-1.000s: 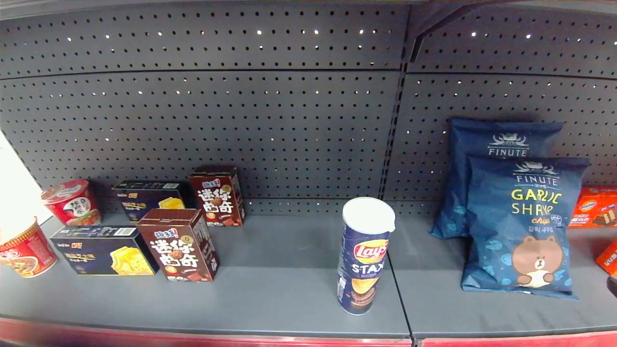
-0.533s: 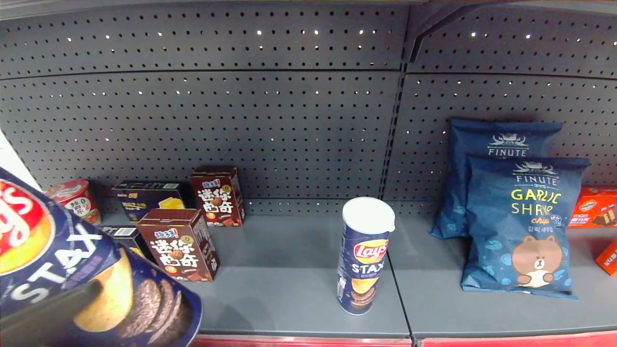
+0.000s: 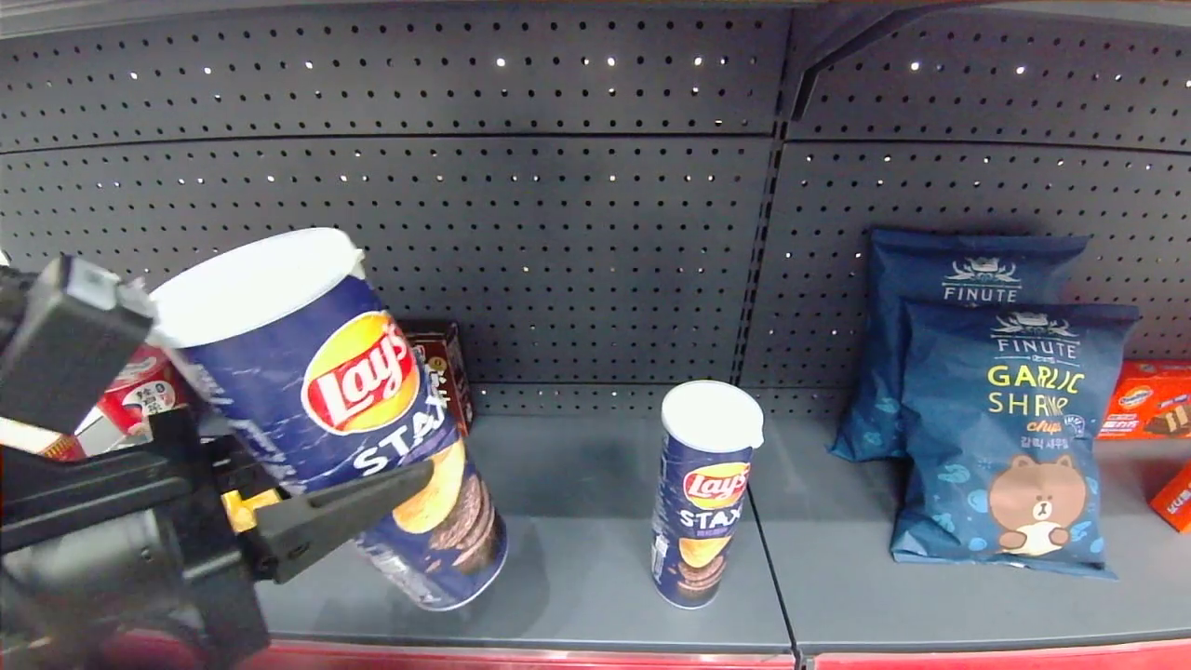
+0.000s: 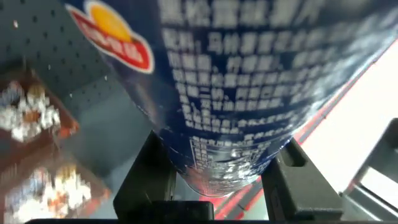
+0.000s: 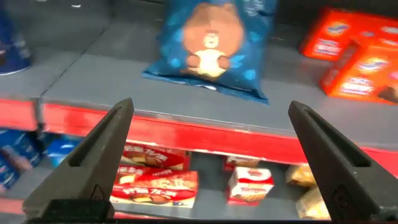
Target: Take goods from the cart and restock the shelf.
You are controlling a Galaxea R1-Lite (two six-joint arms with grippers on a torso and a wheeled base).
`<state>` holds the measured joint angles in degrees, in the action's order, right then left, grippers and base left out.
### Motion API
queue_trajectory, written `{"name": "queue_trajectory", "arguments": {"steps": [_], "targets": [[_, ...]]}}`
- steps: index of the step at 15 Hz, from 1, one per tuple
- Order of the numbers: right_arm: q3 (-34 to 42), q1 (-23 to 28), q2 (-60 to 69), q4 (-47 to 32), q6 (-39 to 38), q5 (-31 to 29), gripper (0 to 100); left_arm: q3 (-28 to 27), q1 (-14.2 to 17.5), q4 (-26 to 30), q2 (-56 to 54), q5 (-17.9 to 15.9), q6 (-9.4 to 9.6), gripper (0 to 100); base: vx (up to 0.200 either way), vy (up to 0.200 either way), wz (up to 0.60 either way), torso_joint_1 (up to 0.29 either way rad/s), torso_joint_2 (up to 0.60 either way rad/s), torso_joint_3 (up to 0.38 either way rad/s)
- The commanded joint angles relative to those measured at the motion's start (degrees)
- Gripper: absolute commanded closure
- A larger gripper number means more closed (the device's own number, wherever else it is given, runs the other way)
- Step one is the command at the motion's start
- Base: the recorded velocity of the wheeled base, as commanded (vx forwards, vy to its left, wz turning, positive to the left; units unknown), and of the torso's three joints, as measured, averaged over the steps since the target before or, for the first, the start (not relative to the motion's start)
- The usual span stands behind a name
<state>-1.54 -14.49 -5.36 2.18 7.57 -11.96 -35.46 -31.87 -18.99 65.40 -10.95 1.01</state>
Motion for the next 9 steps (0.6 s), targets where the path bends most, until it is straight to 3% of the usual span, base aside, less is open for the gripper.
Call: {"name": "queue_trajectory", "arguments": {"steps": [1,5,9], "targets": [[0.57,-0.01,0.00,-0.07,-0.01,0.45,0,-6.55,0.14,-1.22,10.71,-0.30,0.57,100,0.000,0.000,0.00,0.000,0.00,0.000],[0.66,-0.01,0.00,0.02,-1.59,0.45,0,-17.98,0.14,-2.10,23.37,-0.30,0.48,100,0.000,0.000,0.00,0.000,0.00,0.000],[0.66,-0.01,0.00,0.02,-2.65,0.45,0,-25.18,3.39,-5.97,34.79,-1.53,3.29,100,0.000,0.000,0.00,0.000,0.00,0.000]]}}
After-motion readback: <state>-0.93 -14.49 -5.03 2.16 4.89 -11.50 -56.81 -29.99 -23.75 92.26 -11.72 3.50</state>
